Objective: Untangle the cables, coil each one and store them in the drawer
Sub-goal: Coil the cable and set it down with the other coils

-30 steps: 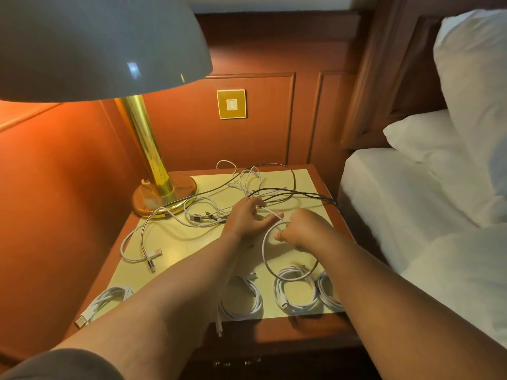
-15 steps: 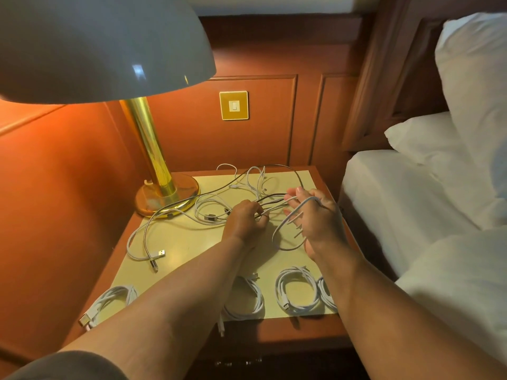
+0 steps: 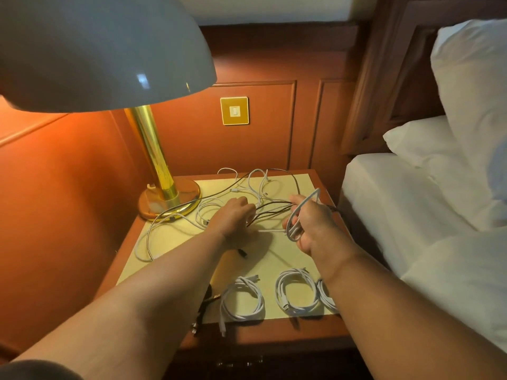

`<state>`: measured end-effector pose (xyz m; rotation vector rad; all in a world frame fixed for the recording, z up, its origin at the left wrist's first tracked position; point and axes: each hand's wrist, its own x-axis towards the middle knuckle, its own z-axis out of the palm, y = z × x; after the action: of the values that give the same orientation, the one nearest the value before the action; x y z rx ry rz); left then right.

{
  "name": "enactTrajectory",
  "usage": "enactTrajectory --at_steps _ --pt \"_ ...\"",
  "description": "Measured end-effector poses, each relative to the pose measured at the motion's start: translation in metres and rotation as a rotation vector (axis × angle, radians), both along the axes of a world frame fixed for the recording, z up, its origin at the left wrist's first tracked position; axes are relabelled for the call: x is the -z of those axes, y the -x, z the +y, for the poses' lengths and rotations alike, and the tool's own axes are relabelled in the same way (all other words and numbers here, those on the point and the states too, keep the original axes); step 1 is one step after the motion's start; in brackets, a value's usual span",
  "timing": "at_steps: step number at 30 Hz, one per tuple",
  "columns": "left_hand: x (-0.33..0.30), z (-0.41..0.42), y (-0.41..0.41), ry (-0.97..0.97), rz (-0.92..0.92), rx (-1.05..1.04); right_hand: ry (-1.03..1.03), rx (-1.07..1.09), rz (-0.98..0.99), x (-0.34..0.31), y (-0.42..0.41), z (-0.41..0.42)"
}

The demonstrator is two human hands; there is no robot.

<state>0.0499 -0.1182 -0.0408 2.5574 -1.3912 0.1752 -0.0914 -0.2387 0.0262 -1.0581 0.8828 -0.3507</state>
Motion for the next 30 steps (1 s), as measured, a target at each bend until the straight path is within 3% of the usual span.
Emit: enactTrajectory --at_steps 3,7,9,12,15,24,30 --pt "0.009 0.011 -0.010 -0.160 -0.170 0.091 0.243 -0.254 0.196 0.005 -0.006 0.001" --pt "0.009 0.014 -0.007 -0.100 -0.010 0.105 0.743 -0.711 0.518 0.001 -0.015 0.008" --pt "0.008 0.012 -0.004 -0.103 0.005 0.090 0.870 -0.923 0.624 -0.002 -0.018 0.015" --pt "0.011 0.014 0.000 -0.118 -0.022 0.128 1.093 -1.052 0.713 0.000 -0.023 0.025" --pt "0.018 0.023 -0.006 -0.082 -0.051 0.193 1.224 -0.810 0.701 0.005 -0.024 0.021" --pt "0.017 0.033 -0.010 -0.086 0.025 0.180 0.686 -0.301 0.175 0.022 -0.006 0.017" --pt "0.006 0.033 -0.006 -0.130 0.111 0.071 0.690 -0.127 -0.011 0.004 -0.001 0.021"
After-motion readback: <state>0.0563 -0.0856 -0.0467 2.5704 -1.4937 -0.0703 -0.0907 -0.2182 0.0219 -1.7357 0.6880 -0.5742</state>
